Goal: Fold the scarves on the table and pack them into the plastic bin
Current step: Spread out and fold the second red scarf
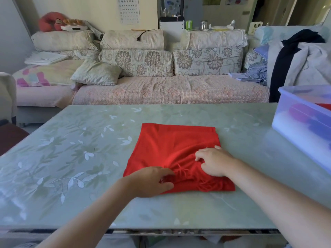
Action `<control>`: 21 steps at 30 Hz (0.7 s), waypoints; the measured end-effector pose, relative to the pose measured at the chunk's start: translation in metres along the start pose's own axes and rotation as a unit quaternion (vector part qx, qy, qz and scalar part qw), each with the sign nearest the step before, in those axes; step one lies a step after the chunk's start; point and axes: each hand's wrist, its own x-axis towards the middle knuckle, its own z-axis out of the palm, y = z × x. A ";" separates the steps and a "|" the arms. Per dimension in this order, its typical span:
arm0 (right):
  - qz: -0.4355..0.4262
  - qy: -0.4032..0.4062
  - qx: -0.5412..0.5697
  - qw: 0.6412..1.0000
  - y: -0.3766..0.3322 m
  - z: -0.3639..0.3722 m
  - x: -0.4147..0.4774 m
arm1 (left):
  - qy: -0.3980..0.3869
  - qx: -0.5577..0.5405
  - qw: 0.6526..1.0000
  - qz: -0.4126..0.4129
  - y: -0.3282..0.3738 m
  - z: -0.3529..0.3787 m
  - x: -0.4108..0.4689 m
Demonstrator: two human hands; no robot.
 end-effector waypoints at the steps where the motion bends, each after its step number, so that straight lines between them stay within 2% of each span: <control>1: -0.001 0.027 -0.019 0.999 -0.001 0.000 0.000 | 0.023 -0.026 0.999 0.014 -0.001 0.002 -0.001; 3: -0.027 0.088 -0.038 0.995 -0.006 0.003 -0.001 | 0.089 -0.072 0.993 0.025 -0.013 -0.001 -0.003; 5: -0.084 0.115 0.012 0.990 -0.019 0.009 -0.007 | 0.137 -0.060 0.989 0.019 -0.030 -0.011 -0.011; 8: -0.152 0.045 0.063 0.985 -0.050 0.016 -0.017 | 0.144 0.019 0.989 -0.033 -0.053 -0.020 -0.028; 10: -0.154 -0.010 0.070 0.986 -0.064 0.017 -0.019 | 0.117 0.059 0.988 -0.086 -0.056 -0.023 -0.040; 11: -0.152 -0.010 0.068 0.986 -0.069 0.014 -0.020 | 0.103 0.089 0.984 -0.115 -0.053 -0.025 -0.044; 14: -0.152 0.046 0.030 0.987 -0.079 0.006 -0.018 | 0.037 0.172 0.965 -0.193 -0.044 -0.031 -0.054; 18: -0.157 0.047 0.042 0.986 -0.094 0.010 -0.015 | -0.106 0.164 0.951 -0.241 -0.041 -0.027 -0.068; 21: -0.168 0.051 0.043 0.984 -0.103 0.015 -0.010 | -0.140 0.123 0.955 -0.229 -0.047 -0.028 -0.071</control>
